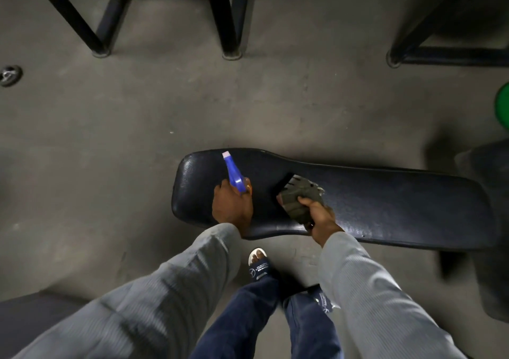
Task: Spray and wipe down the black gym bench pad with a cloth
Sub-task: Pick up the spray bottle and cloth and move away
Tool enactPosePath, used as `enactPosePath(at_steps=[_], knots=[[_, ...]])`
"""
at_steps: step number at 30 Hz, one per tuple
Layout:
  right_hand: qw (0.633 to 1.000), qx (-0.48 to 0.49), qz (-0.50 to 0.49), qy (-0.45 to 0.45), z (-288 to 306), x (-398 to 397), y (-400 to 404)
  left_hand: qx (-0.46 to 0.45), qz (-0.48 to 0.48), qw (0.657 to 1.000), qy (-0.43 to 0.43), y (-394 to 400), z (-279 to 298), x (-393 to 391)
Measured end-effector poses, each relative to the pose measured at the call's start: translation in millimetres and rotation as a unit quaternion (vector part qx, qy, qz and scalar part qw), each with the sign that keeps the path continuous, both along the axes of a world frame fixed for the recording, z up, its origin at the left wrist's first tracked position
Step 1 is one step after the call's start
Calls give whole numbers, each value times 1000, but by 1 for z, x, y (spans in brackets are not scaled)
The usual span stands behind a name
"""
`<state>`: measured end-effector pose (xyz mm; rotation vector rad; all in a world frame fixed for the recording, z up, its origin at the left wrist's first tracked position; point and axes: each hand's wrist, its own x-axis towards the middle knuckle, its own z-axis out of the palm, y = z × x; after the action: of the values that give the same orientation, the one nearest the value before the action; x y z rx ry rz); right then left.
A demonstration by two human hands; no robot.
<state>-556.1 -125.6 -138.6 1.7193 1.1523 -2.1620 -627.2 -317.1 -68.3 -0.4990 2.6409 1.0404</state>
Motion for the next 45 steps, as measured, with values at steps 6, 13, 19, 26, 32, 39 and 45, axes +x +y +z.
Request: enactPosePath(at_steps=[6,13,19,26,32,39,45], knots=[[997,72,12,30,57,4,12,7,-42,999,5,4,43,7],[992,74,-35,95,111,19,25,-14,-111,993,37,31,95,14],[984,85,-90,125,149,41,51,-5,-160,985,66,72,136,27],[977,100,-132,137,171,87,93,7,-229,969,96,130,165,58],[966,126,-178,141,179,157,136,20,-289,951,106,185,179,108],[946,128,-270,122,177,274,176,44,-370,923,93,245,184,201],[908,135,-385,98,166,385,192,56,-461,884,57,293,174,292]])
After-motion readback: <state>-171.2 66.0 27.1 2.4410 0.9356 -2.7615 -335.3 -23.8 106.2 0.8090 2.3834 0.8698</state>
